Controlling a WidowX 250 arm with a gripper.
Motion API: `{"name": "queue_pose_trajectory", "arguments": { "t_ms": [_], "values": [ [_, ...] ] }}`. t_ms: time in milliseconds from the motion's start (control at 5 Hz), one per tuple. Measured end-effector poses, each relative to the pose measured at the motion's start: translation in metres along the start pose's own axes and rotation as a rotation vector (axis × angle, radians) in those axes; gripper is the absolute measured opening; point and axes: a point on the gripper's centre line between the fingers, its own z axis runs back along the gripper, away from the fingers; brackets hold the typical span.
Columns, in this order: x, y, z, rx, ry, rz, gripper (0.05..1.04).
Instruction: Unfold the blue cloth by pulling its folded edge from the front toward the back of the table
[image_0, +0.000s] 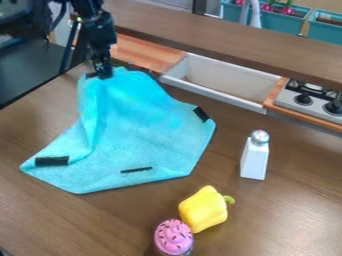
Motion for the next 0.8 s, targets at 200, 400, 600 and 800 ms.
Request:
{"name": "queue_pose_trajectory", "arguments": {
  "t_ms": [200, 400, 600, 800],
  "values": [
    [-0.006, -0.003, -0.016, -0.004, 0.016, -0.045, 0.77],
    [-0.009, -0.014, -0.022, 0.022, 0.013, -0.058, 0.991],
    [-0.003, -0.017, 0.003, 0.099, -0.002, -0.077, 1.001],
    [0.011, -0.039, 0.012, 0.114, -0.033, -0.131, 1.001]
  ]
}}
